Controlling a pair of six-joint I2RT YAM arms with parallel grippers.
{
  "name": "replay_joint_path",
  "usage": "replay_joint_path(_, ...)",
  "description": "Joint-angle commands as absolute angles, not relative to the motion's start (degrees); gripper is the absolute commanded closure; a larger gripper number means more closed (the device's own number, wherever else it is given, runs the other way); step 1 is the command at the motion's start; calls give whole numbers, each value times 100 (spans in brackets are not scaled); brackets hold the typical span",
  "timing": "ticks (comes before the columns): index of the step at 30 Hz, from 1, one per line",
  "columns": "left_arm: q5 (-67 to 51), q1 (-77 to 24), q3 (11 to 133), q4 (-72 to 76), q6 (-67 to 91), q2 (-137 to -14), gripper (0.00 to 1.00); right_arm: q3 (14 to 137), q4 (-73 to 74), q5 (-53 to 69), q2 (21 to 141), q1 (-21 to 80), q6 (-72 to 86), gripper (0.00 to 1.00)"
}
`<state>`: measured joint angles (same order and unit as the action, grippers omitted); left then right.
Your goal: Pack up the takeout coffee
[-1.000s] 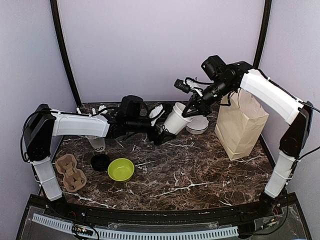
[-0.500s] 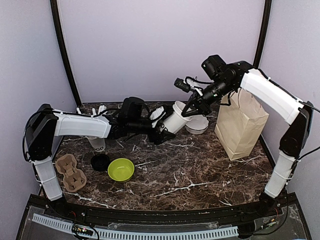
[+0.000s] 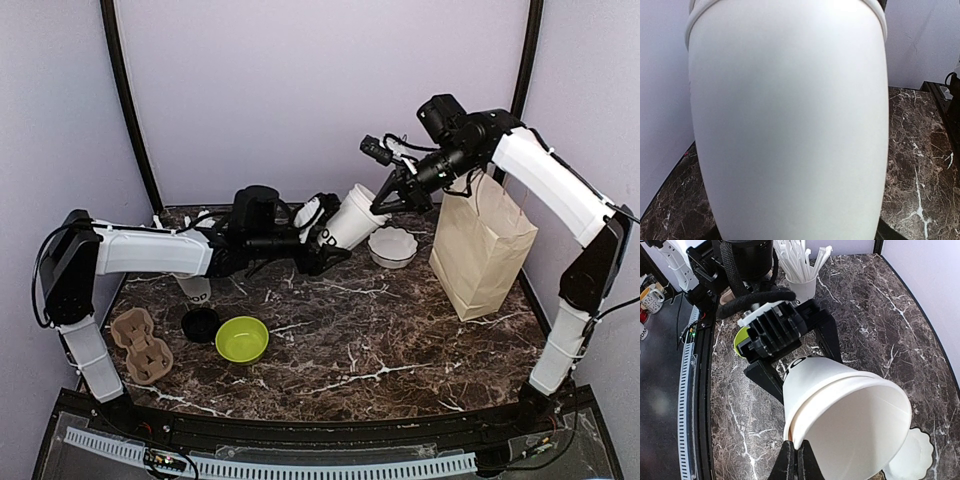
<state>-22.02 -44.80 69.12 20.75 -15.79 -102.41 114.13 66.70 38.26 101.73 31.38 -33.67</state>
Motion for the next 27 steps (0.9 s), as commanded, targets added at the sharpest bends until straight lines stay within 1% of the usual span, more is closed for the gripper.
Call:
replay_joint_path(1,-2213,-4377,6548,1626,-1669,-9955,33,11825,6680,3429,9936,2804,-3597,100)
replay_joint_path(13,-2401,-4300,6441,1458,-1789,-9883,36,11939,6947,3607,9774,2520,-3889,100)
replay_joint_path(19,-2486,-4237,6166,1524,-1810,-9667,37,12125,6967,3822,9735,2182,-3876,100)
replay_joint_path(25,-2442,-4065,5952,1703,-1507,-9357,36,11822,6609,3181,9791,2200,-3639,100)
replay_joint_path(27,-2438,-3967,5917,1768,-1339,-9209,35,11646,6355,2794,9791,2313,-3476,100)
